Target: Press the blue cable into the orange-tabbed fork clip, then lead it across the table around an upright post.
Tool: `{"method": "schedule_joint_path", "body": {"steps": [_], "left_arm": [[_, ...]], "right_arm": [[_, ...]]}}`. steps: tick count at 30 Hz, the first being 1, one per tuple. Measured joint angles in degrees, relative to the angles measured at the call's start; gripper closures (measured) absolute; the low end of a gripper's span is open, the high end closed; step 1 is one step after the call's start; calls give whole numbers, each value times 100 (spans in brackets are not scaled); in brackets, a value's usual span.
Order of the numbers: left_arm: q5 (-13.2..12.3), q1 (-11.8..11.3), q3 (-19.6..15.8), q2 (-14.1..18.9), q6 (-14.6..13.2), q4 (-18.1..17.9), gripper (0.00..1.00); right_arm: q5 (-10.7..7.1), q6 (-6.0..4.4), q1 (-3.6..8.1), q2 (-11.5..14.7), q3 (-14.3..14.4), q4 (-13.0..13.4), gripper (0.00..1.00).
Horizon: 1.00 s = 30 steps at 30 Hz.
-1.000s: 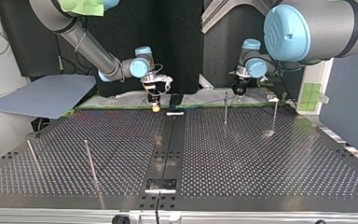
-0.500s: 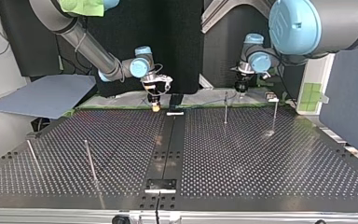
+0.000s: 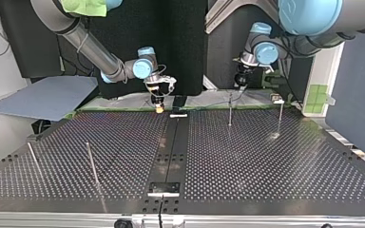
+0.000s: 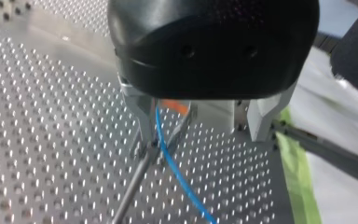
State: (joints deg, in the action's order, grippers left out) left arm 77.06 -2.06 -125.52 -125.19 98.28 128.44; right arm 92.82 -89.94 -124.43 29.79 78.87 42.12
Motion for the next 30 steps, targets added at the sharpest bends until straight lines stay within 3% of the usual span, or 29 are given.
{"method": "schedule_joint_path", "body": {"steps": [8,18,25,30], "left_arm": [[-225,161,-116,318,-14,-58,3],[-451,377,-120,337,407,-473,3],[-156,461,-121,336,791,-420,3],[89,471,-120,335,734,-254,1]], "right_arm": [[0,-15,-13,-2,-1,7,100],[-4,-24,-23,-15,0,8,100],[-64,-29,-24,-21,-1,19,100],[-80,-29,-24,-27,-9,19,100]]}}
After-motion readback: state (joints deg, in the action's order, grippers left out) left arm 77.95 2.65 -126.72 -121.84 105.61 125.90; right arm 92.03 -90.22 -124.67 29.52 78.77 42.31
